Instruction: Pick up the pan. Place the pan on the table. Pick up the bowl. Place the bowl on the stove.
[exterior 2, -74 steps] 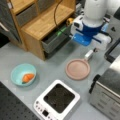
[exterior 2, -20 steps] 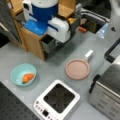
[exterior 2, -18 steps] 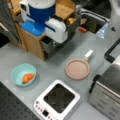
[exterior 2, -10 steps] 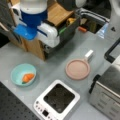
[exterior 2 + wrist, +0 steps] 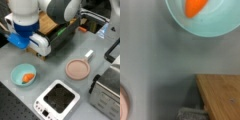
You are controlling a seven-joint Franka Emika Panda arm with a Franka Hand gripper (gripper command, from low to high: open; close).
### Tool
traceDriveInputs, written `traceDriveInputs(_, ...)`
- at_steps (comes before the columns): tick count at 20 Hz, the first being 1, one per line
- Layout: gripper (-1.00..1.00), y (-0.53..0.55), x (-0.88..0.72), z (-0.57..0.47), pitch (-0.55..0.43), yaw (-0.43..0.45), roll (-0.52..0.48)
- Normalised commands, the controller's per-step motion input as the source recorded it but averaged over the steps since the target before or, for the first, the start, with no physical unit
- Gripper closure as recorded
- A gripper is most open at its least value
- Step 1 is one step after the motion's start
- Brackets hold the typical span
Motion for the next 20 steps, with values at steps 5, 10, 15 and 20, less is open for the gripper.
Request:
traceDriveInputs(5, -1.0, -0.26, 0.46, 0.05, 0.165, -0.002, 0.173)
traceDriveInputs(10, -1.0, -0.35, 0.38, 0.08, 0.142, 0.025, 0.191)
traceDriveInputs(15, -1.0, -0.45, 0.35, 0.09, 0.127, 0.087, 0.257)
traceDriveInputs(20, -1.0, -0.43, 0.36, 0.09, 0.089, 0.077, 0.313)
